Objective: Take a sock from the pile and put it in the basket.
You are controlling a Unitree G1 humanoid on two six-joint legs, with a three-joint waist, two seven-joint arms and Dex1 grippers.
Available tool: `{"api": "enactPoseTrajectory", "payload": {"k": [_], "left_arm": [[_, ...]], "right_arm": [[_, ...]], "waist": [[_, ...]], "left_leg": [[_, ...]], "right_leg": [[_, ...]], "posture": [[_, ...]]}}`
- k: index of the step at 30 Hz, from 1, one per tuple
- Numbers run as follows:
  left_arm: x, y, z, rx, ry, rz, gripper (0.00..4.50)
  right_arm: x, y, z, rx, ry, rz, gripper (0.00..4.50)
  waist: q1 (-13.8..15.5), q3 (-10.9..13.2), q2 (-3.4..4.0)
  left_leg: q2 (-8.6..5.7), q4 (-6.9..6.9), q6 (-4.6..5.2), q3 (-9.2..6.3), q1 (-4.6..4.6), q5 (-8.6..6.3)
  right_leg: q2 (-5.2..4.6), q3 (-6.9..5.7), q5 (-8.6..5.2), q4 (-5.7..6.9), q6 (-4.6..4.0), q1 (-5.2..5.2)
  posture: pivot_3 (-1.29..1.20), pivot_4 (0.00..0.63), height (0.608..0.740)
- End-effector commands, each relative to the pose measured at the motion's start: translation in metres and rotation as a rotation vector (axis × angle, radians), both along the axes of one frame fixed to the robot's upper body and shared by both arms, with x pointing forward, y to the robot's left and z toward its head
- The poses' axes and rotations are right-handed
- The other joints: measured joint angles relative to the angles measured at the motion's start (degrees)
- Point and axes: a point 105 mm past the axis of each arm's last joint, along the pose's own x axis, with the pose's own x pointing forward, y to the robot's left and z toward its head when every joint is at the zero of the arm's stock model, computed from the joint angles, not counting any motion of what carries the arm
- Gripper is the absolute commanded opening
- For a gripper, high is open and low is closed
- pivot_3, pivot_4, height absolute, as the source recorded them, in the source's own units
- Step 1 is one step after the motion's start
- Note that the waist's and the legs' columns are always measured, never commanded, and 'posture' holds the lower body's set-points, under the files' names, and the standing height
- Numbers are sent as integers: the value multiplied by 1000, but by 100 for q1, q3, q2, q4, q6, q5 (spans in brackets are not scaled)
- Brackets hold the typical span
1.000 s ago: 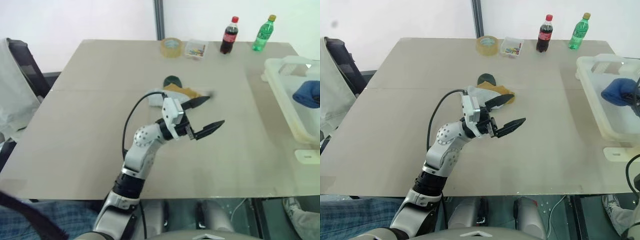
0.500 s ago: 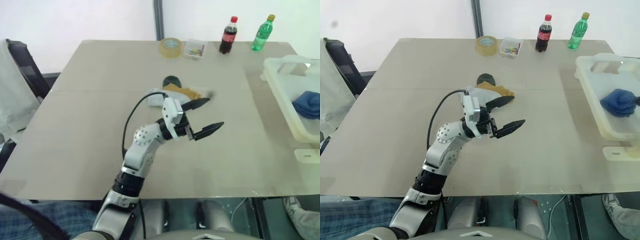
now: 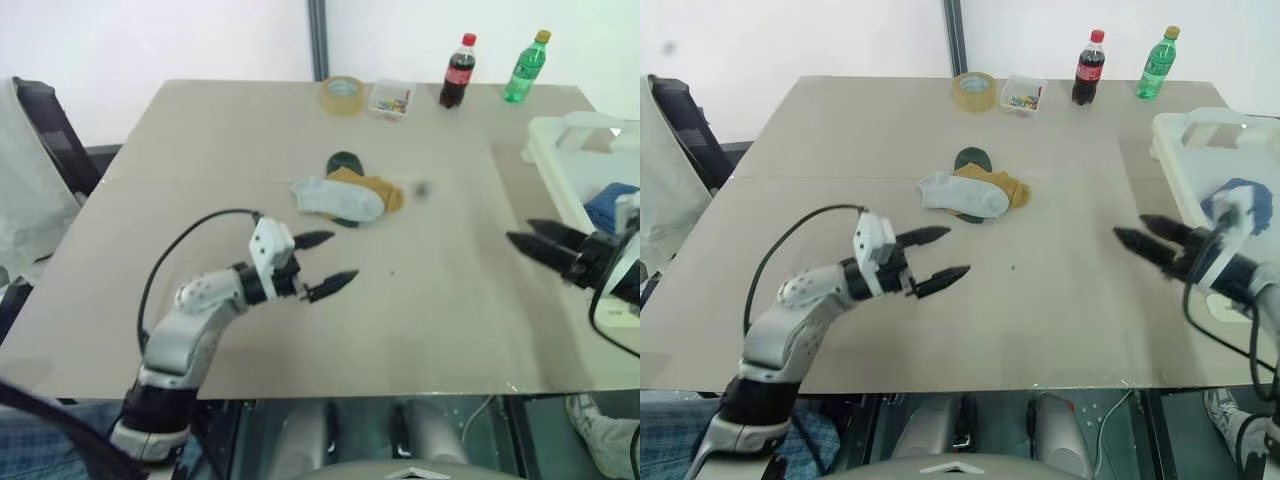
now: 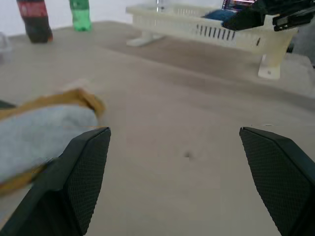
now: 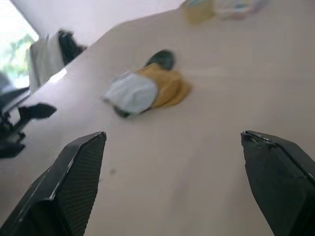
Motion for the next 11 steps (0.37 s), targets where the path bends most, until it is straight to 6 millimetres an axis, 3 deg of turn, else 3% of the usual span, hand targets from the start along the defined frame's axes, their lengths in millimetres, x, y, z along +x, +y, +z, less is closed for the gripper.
{"api": "enactPoseTrajectory", "payload": {"k": [1,6,11], "left_arm": [[-23,9,1,2,10,56,4500],[-49,26,-17,12,85,262,4500],[-80,30,-26,41,150,314,4500]], "right_arm": [[-19,13,-31,-79,-48,139,4464],[-34,-17,-48,-42,-45,150,4464],[-42,-41,-60,-152,-1,174,4464]], "waist": [[22,-3,-15],[35,7,-3],[27,6,-3]], "left_leg": [[1,0,-1,-1,0,0],[-3,6,16,3,6,-10],[6,18,16,4,19,-10]], "right_leg": [[-2,2,-2,-2,3,0],[-21,3,-3,5,1,2],[-32,16,-15,19,-25,6]], "posture": [[0,150,735],[0,150,735],[0,150,735]]}}
